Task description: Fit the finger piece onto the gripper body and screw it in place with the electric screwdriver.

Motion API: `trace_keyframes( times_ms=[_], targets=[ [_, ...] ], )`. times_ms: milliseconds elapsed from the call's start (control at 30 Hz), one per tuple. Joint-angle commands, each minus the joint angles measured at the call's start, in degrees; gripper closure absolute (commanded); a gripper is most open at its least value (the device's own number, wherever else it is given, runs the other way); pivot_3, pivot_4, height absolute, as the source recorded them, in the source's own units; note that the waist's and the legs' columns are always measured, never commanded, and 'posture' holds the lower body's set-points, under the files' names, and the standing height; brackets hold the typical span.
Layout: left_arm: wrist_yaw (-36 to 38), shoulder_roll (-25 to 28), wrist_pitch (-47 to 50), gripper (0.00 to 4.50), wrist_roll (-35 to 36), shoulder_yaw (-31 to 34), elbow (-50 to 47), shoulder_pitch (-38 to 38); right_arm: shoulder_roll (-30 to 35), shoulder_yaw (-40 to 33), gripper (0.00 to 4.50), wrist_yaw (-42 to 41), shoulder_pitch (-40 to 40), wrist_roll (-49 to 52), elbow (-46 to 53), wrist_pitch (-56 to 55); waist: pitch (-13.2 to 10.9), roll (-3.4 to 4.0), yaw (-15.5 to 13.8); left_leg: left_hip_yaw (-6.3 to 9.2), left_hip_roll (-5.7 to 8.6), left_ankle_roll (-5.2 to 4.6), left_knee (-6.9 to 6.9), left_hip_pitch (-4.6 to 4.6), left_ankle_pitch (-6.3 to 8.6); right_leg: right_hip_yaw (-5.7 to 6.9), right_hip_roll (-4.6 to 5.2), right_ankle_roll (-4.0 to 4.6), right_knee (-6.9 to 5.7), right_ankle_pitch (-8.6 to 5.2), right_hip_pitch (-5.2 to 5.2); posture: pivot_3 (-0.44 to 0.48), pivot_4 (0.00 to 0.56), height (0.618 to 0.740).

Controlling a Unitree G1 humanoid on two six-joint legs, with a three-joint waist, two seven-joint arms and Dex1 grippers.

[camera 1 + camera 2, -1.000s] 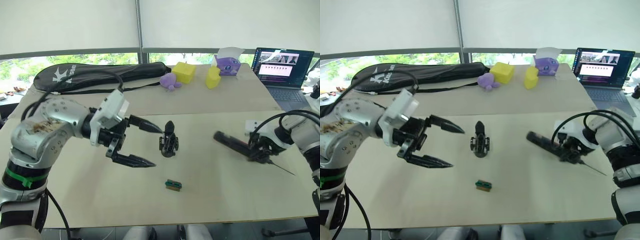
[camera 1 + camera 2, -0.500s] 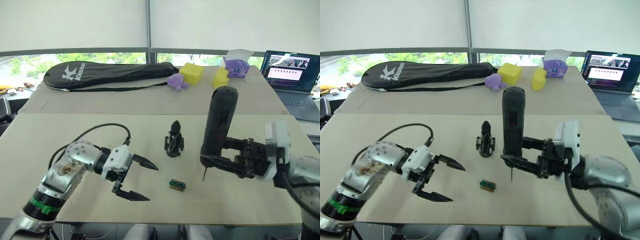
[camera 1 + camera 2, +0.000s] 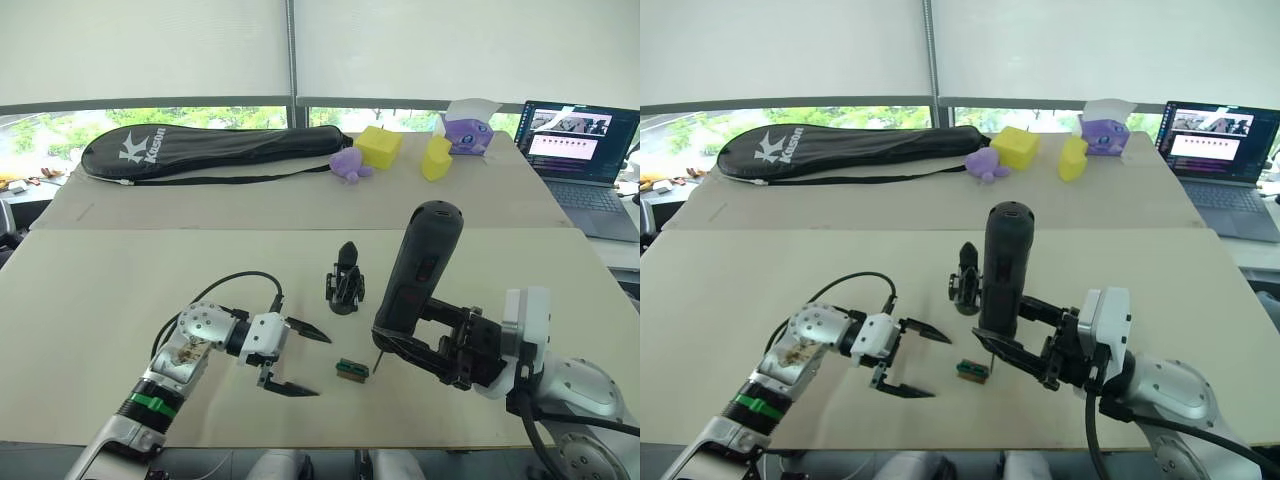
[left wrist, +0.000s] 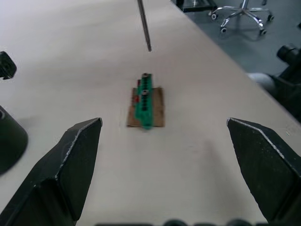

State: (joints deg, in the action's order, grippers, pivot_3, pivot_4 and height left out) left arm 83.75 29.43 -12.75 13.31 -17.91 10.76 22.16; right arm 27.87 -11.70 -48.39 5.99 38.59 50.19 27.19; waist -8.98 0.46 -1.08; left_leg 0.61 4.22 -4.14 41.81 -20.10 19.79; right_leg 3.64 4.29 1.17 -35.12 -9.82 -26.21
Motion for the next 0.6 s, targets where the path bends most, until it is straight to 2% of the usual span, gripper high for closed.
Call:
trace_keyframes(
  times_ms=[33, 600],
  targets=[
    [-0.28, -0.87, -2.07, 0.00, -0.38, -0.19, 0.66, 1.05, 0.74, 1.12, 2.53, -0.02, 1.29, 0.81, 2.76, -3.41, 0.01, -0.01, 0.14, 0.00, -0.01, -0.01, 0.00, 0.00, 0.01, 0.00, 0.00, 0.00, 0.00, 0.00, -0.01, 0.000, 0.150, 0.740],
    [-1.96, -3.23, -0.88, 0.00, -1.00, -1.15, 1.74, 2.44, 1.65, 4.44, 2.53, 0.90, 1.52, -1.95, 0.43, -9.24, 0.05, -0.09, 0.21, -0.01, -0.02, -0.10, 0.03, 0.00, 0.05, -0.01, -0.01, -0.02, 0.02, 0.00, 0.01, 0.000, 0.150, 0.740]
  ],
)
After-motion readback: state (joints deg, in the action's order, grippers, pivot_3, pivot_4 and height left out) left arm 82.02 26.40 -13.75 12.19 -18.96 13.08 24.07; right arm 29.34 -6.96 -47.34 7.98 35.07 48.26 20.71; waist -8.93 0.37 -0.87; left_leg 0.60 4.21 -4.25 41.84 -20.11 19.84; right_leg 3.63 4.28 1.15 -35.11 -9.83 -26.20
